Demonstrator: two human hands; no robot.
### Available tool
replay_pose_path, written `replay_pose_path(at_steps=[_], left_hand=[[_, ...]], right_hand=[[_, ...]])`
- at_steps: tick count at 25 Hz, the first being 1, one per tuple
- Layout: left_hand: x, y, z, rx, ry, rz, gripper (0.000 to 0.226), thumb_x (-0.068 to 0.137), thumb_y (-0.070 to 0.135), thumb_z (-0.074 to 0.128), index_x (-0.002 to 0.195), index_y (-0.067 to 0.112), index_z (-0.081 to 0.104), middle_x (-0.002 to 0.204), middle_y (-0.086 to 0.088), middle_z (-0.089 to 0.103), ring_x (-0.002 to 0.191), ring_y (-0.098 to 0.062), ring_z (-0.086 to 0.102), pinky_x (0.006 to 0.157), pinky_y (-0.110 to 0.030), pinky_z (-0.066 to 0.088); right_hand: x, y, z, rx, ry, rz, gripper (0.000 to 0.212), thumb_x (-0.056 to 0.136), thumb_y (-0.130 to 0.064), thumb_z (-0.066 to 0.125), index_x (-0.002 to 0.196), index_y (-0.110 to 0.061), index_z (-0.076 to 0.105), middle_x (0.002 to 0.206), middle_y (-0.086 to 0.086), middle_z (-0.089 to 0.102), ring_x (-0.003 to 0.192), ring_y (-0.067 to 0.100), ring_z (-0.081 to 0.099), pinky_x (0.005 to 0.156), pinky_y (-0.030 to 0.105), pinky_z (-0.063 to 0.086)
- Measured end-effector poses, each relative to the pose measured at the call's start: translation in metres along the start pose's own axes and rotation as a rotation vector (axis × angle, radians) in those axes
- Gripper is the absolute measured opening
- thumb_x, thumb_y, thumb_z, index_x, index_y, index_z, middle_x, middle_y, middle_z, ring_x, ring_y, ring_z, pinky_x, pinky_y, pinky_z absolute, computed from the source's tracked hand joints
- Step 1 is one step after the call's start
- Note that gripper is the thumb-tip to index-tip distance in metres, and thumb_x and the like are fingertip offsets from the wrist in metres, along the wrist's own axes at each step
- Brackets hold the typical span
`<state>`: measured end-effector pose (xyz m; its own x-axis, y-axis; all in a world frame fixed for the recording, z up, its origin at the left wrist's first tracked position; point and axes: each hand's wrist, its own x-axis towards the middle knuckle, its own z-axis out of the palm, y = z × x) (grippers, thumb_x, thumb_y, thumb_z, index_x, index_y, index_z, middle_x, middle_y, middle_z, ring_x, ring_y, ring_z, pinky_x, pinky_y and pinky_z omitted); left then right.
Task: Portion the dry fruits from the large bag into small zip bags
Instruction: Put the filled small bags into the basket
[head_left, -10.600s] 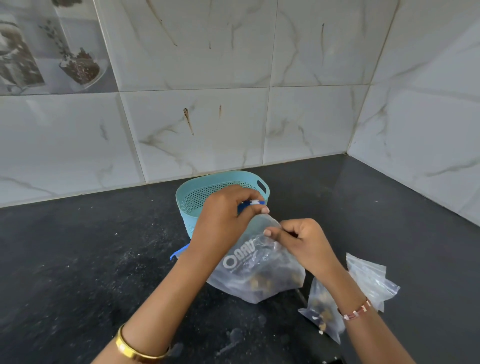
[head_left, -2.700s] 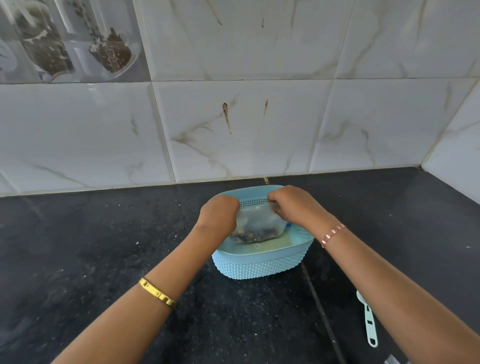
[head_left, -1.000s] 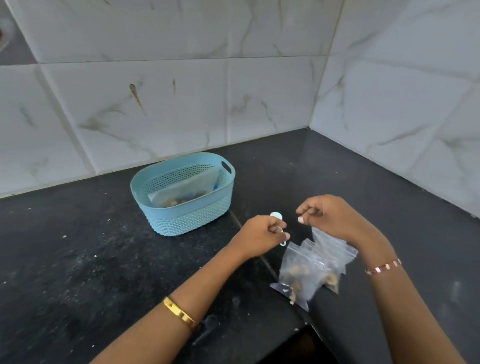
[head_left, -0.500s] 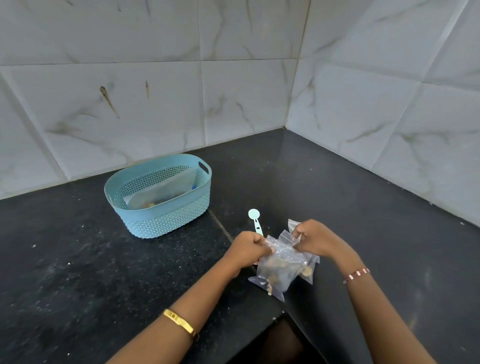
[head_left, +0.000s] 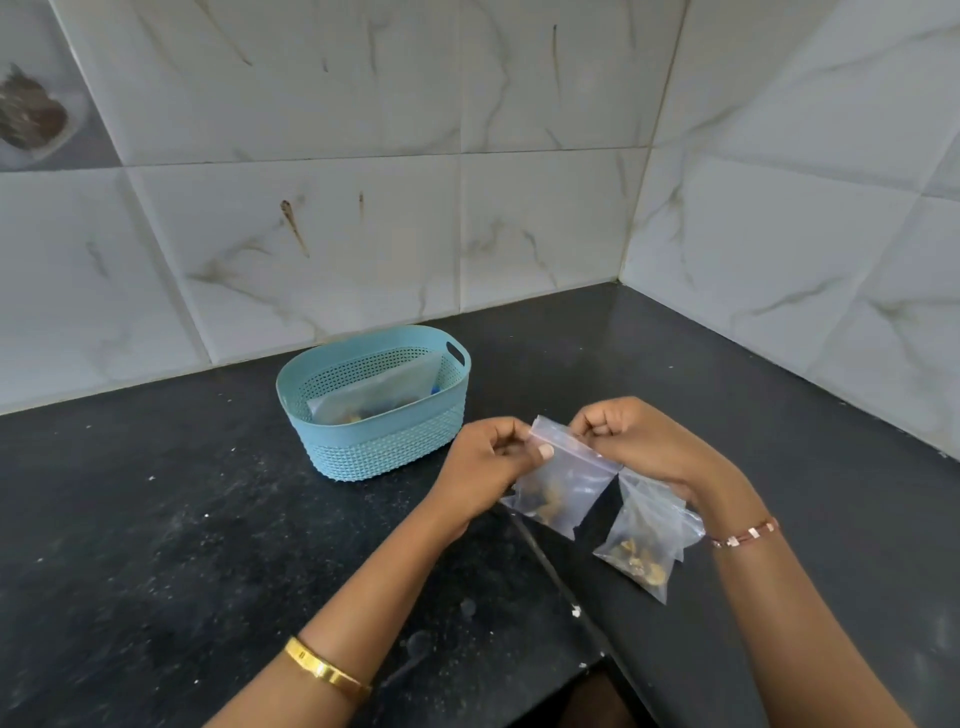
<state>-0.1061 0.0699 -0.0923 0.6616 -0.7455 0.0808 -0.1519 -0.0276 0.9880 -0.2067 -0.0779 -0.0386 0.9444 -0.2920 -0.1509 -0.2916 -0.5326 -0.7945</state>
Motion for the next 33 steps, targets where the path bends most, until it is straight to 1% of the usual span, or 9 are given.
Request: replay_pose_path(at_steps=[3,7,9,13,16,20,24,28,33], left_hand=[[-0.001,0.017,-0.020,-0.046,0.077,0.061,0.006,0.081,0.009,0.067,0.076,0.013,0.066,0.075,0.000,0.066,0.073,-0.010,0.060,0.074,-0.026,0.048],[0.002,0.035,-0.051,-0.047,0.197,0.111,0.012,0.080,0.007,0.068,0.072,0.015,0.064,0.066,0.006,0.063,0.064,-0.004,0.056,0.069,-0.020,0.047],[0.006,0.044,-0.070,-0.044,0.261,0.133,0.009,0.080,0.006,0.068,0.074,0.012,0.064,0.068,0.002,0.062,0.066,-0.008,0.055,0.070,-0.023,0.045],[0.018,0.052,-0.104,-0.068,0.386,0.169,0.010,0.083,0.007,0.066,0.074,0.013,0.065,0.061,0.009,0.062,0.063,-0.007,0.056,0.067,-0.022,0.047],[0.030,0.049,-0.123,-0.129,0.516,0.167,0.009,0.084,0.008,0.064,0.076,0.012,0.066,0.073,-0.001,0.066,0.072,-0.013,0.060,0.072,-0.026,0.049],[0.048,0.034,-0.139,-0.156,0.602,0.115,0.009,0.085,0.006,0.063,0.079,0.012,0.065,0.080,-0.008,0.067,0.080,-0.021,0.062,0.079,-0.035,0.051],[0.062,0.009,-0.147,-0.085,0.612,-0.005,0.016,0.085,0.002,0.061,0.078,0.016,0.060,0.076,-0.007,0.067,0.078,-0.025,0.062,0.078,-0.040,0.051],[0.071,-0.009,-0.152,-0.033,0.549,-0.133,0.021,0.081,-0.001,0.064,0.080,0.019,0.058,0.070,-0.007,0.066,0.074,-0.026,0.058,0.068,-0.035,0.043],[0.073,-0.015,-0.159,0.241,0.465,-0.219,0.024,0.075,-0.006,0.066,0.082,0.017,0.063,0.061,0.001,0.055,0.060,-0.017,0.050,0.065,-0.028,0.043]], right_hand=[[0.010,-0.026,0.003,0.032,0.013,-0.068,0.027,0.081,0.008,0.047,0.081,-0.009,0.069,0.086,0.029,0.066,0.070,0.022,0.056,0.063,0.020,0.048],[0.031,-0.062,0.008,0.033,0.027,-0.153,0.021,0.082,0.003,0.052,0.083,-0.008,0.069,0.085,0.026,0.068,0.069,0.020,0.058,0.066,0.023,0.049],[0.048,-0.080,0.010,0.021,0.034,-0.186,0.017,0.083,0.002,0.053,0.085,-0.006,0.068,0.079,0.020,0.068,0.064,0.015,0.059,0.062,0.021,0.049],[0.090,-0.105,0.013,0.013,0.062,-0.252,0.014,0.085,0.001,0.054,0.084,-0.005,0.067,0.066,0.007,0.064,0.046,0.003,0.055,0.046,0.014,0.045],[0.121,-0.117,0.015,0.007,0.087,-0.285,0.011,0.086,-0.001,0.057,0.080,-0.006,0.066,0.056,-0.003,0.064,0.044,0.002,0.056,0.044,0.012,0.044],[0.161,-0.118,0.018,-0.053,0.055,-0.300,0.012,0.086,-0.004,0.058,0.077,-0.010,0.064,0.070,0.002,0.069,0.059,0.013,0.060,0.058,0.020,0.051],[0.194,-0.105,0.024,-0.164,-0.061,-0.270,0.007,0.087,-0.008,0.059,0.083,-0.008,0.065,0.076,0.002,0.070,0.064,0.013,0.062,0.068,0.028,0.052],[0.213,-0.096,0.034,-0.230,-0.181,-0.255,0.006,0.087,-0.008,0.059,0.086,-0.008,0.065,0.075,0.000,0.068,0.064,0.009,0.063,0.061,0.021,0.049],[0.228,-0.084,0.045,-0.347,-0.267,-0.272,0.009,0.085,-0.004,0.060,0.091,-0.005,0.067,0.076,0.000,0.067,0.065,0.008,0.062,0.069,0.029,0.052]])
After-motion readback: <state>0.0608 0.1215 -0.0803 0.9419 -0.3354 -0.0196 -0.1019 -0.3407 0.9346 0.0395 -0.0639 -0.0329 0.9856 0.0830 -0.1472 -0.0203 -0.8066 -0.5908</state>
